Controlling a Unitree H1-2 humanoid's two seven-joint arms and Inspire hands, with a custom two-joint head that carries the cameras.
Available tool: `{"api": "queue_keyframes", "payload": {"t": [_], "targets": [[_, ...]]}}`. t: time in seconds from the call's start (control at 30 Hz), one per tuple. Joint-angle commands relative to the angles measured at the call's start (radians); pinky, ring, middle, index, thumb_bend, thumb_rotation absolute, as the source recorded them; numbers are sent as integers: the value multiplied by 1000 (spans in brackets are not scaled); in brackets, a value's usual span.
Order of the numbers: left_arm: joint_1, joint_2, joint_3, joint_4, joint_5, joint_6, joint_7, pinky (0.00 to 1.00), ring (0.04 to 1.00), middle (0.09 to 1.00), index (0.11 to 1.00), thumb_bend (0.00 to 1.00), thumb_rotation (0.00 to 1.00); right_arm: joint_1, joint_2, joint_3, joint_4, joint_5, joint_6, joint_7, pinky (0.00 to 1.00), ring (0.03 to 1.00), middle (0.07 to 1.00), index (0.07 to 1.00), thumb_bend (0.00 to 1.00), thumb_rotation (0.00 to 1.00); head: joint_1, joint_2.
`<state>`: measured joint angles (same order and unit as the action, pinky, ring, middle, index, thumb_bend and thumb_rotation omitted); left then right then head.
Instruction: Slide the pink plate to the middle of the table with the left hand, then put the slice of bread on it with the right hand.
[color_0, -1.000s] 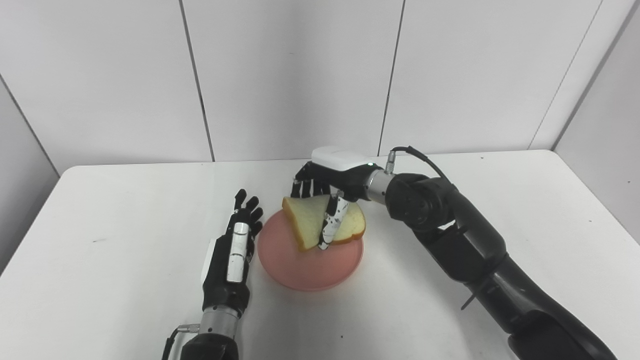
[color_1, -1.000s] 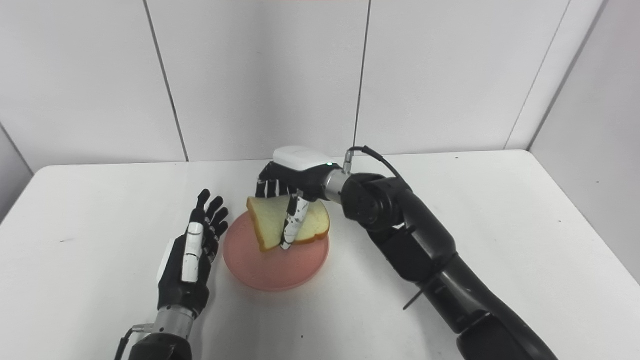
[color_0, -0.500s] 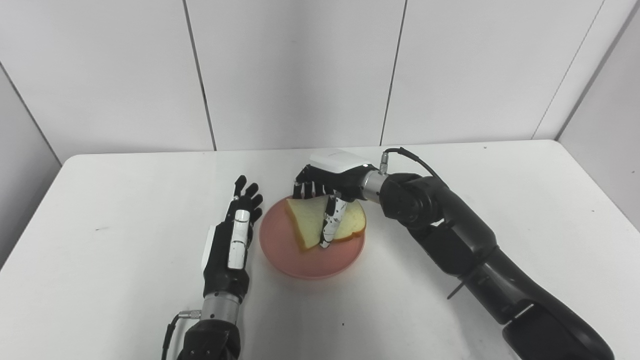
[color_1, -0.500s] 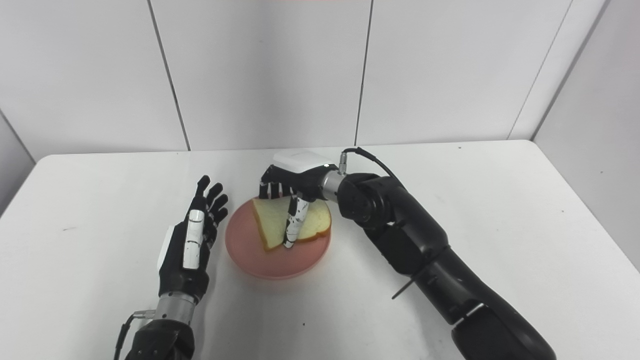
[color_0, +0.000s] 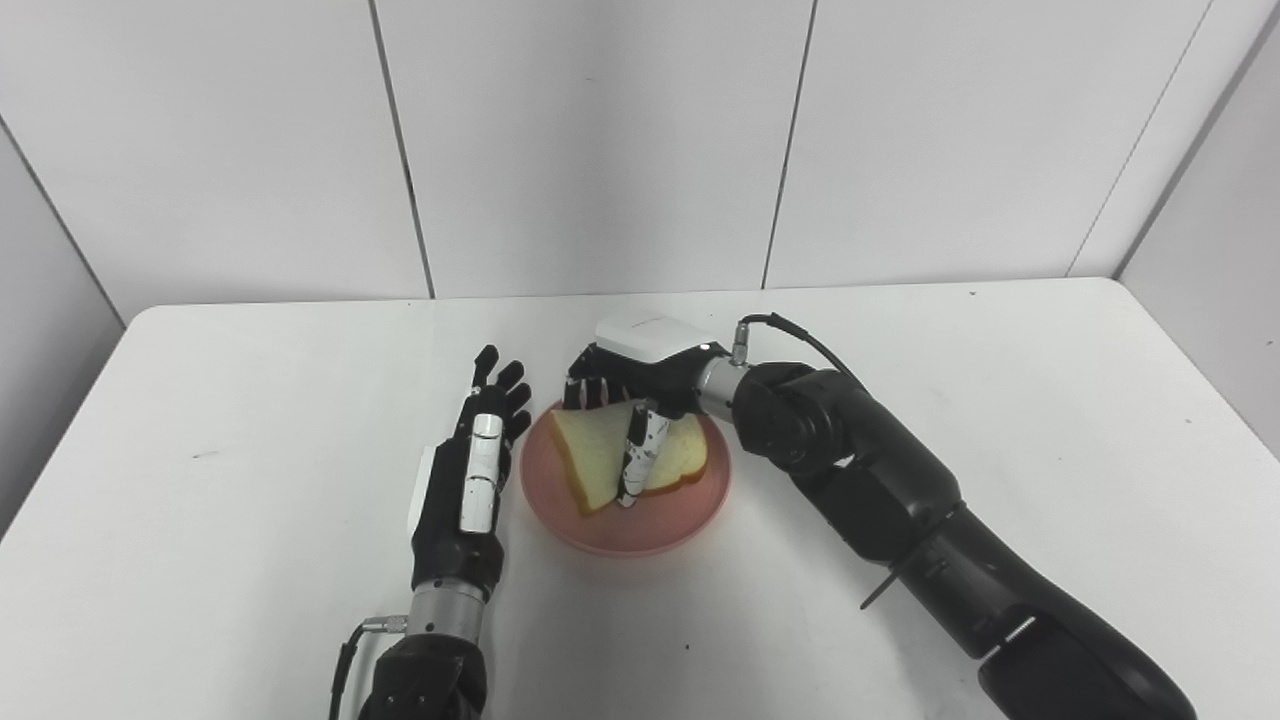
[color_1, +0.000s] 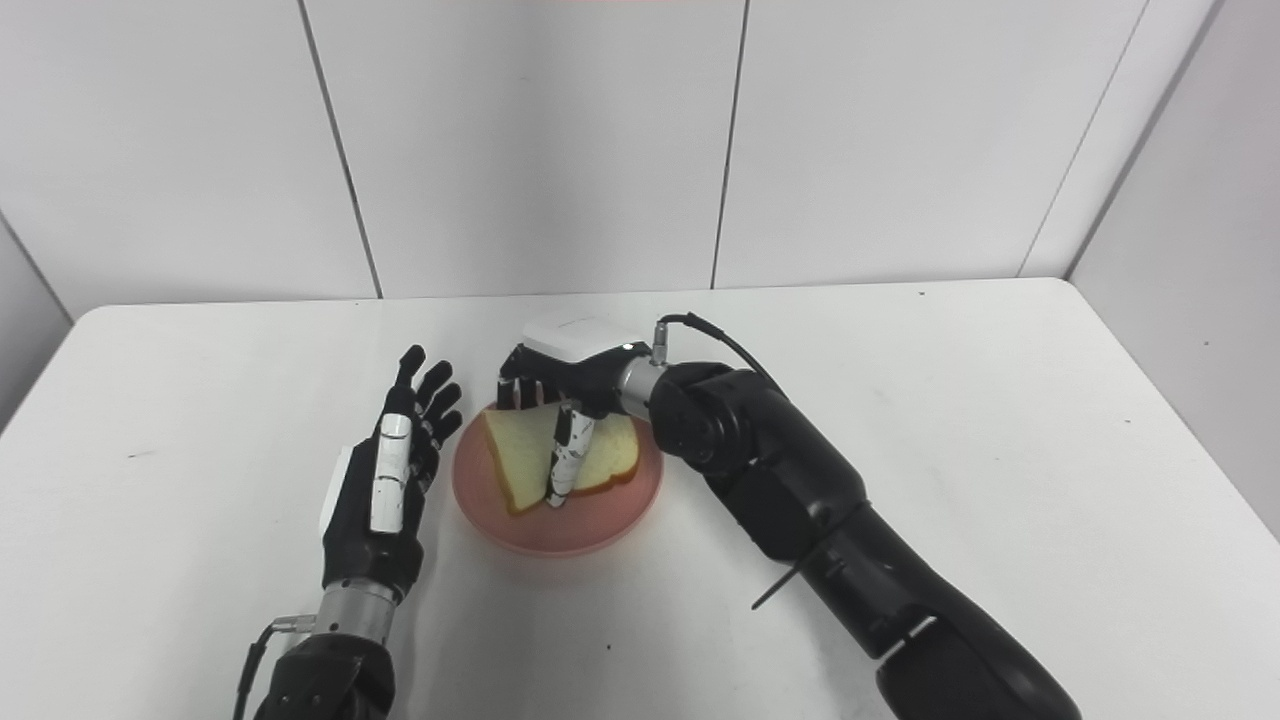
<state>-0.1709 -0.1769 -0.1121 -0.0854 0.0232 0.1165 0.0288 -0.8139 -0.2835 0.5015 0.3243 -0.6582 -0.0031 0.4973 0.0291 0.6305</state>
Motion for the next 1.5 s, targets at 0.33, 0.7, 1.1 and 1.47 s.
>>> {"api": "queue_keyframes", "payload": {"t": [0.33, 0.7, 1.1, 1.47], "targets": [[-41, -23, -6, -42, 7, -18, 15, 935, 931, 944, 951, 759, 948, -21, 10, -2, -101, -41, 23, 27, 284, 361, 502, 696, 693, 64, -1, 5], [-36, -10, -5, -57, 3, 0, 8, 946, 942, 951, 965, 757, 966, -18, -50, -6, -186, -97, 45, 106, 737, 792, 819, 824, 975, 258, -11, 8], [-36, 1, 1, -57, -16, 0, -9, 954, 947, 959, 972, 748, 959, -15, -70, -10, -215, -152, 74, 146, 754, 807, 833, 833, 964, 281, -20, 12], [-38, 14, 6, -40, -25, -28, -27, 955, 949, 961, 975, 758, 951, -5, -84, -37, -260, -136, 99, 168, 700, 800, 836, 830, 991, 305, -23, 2]]}}
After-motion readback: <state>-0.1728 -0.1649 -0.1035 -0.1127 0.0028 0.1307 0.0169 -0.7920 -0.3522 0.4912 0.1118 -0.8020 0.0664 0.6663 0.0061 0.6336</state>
